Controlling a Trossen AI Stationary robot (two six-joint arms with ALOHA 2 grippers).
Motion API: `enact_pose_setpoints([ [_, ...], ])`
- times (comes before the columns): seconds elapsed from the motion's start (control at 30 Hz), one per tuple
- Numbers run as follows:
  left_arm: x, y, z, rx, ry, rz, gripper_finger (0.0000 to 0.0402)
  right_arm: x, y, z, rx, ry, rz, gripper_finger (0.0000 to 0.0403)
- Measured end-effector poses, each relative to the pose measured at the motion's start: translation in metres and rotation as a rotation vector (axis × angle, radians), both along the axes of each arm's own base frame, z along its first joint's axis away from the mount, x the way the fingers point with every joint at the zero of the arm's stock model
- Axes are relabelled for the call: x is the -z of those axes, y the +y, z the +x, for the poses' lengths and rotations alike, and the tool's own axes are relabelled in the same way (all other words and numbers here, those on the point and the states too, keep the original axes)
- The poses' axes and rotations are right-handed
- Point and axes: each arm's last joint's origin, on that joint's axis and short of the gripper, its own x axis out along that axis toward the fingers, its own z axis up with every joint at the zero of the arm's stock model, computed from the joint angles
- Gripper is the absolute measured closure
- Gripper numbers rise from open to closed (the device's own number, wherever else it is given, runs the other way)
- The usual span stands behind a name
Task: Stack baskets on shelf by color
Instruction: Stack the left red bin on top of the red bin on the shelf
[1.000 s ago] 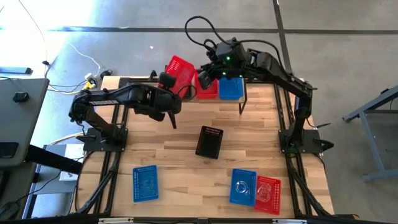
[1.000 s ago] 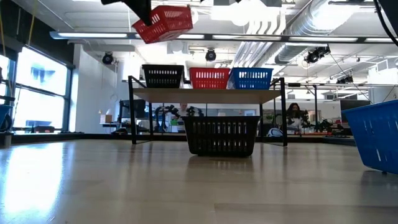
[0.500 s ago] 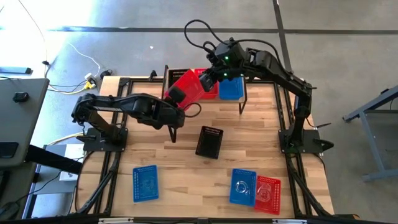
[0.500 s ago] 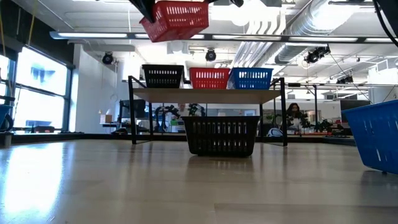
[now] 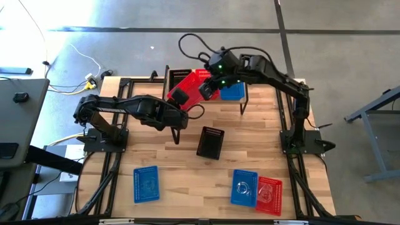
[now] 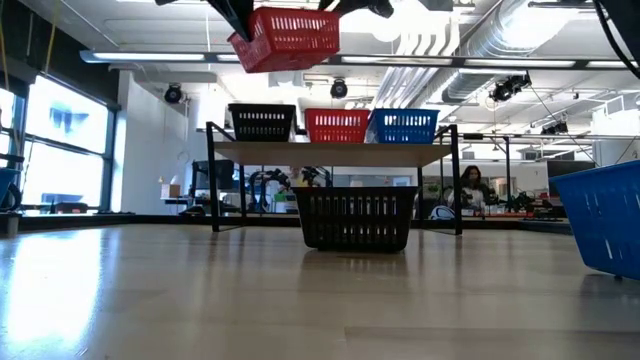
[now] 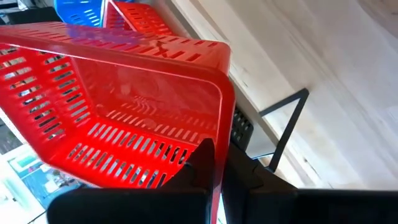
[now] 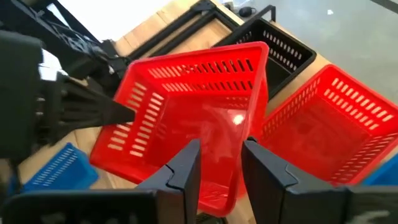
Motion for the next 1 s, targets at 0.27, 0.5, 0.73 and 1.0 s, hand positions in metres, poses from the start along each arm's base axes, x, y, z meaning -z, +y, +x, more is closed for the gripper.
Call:
enact_pose_setpoints([
  [0.27,0.000,0.000,0.000,-0.004,-0.006,0.010,0.0401,0.009,-0.001,0.004,0.043,0.060,-0.016,0.0304],
  [0.5,0.000,0.000,0.000,-0.005,-0.006,0.014,0.0401,0.013,-0.003,0.005,0.064,0.084,-0.029,0.0304],
  [0.73,-0.001,-0.002,0.002,-0.005,-0.028,0.013,0.0400,0.019,-0.003,0.008,0.063,0.117,-0.022,0.0355],
  [1.0,-0.001,-0.002,0.003,-0.053,-0.092,-0.005,0.0378,0.018,-0.004,0.008,0.074,0.116,-0.032,0.0398],
])
